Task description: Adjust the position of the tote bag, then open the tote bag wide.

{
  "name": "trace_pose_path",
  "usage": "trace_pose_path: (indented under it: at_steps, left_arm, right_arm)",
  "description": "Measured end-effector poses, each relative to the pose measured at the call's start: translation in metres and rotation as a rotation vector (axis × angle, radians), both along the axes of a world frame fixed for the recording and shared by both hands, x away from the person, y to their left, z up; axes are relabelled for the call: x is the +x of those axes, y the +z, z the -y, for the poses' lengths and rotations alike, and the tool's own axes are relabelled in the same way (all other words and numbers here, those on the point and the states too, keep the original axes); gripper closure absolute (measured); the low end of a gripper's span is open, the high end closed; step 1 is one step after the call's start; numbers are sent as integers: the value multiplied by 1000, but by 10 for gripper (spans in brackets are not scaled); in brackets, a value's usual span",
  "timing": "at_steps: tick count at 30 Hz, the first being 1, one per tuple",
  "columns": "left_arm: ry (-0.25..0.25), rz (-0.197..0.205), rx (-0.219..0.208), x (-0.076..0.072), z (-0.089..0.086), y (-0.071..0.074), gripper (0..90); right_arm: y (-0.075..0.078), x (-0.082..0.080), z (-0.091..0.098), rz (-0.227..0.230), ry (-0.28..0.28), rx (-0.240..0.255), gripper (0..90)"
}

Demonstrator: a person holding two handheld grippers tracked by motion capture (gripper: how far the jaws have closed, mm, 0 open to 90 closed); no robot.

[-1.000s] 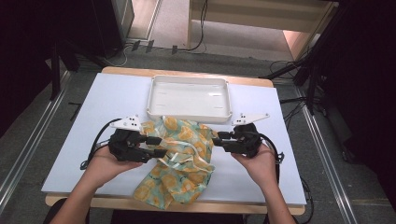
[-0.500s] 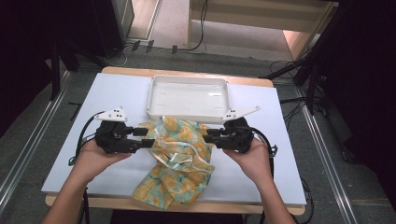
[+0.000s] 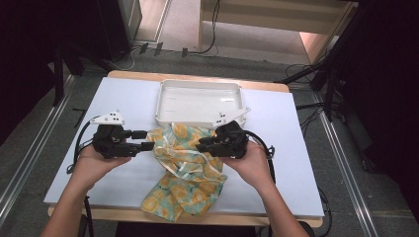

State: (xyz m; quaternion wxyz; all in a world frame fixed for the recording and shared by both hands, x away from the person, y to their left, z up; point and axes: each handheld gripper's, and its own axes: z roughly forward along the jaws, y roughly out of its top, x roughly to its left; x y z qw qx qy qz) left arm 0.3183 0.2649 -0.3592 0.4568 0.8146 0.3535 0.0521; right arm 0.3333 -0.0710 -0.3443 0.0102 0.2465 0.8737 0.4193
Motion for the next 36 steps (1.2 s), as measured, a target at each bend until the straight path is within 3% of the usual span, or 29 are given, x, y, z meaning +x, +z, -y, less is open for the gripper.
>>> trace_pose_path:
  at_steps: [8, 20, 23, 24, 25, 26, 36]
  left_arm:
    - [28, -1, -4, 2, -8, -4, 440]
    - [15, 9, -9, 1, -16, -5, 434]
    - [27, 9, -1, 1, -19, -5, 434]
    - [28, 10, -1, 1, -19, -5, 434]
    - [26, 11, -2, 1, -19, -5, 434]
    - [22, 13, -1, 1, -18, -6, 434]
    - [7, 16, 25, 1, -10, -9, 429]
  right_arm:
    - [-3, -5, -12, 0, 37, -8, 688]
    - [-12, -5, -31, -3, 52, -52, 643]
    - [-18, -4, -34, -17, 46, -75, 690]
    - [-21, -4, -34, -14, 44, -84, 789]
    - [-21, -4, -34, -14, 44, -84, 789]
    - [-21, -6, -33, -1, 40, -94, 885]
    - [-14, -7, -10, 9, 6, -50, 900]
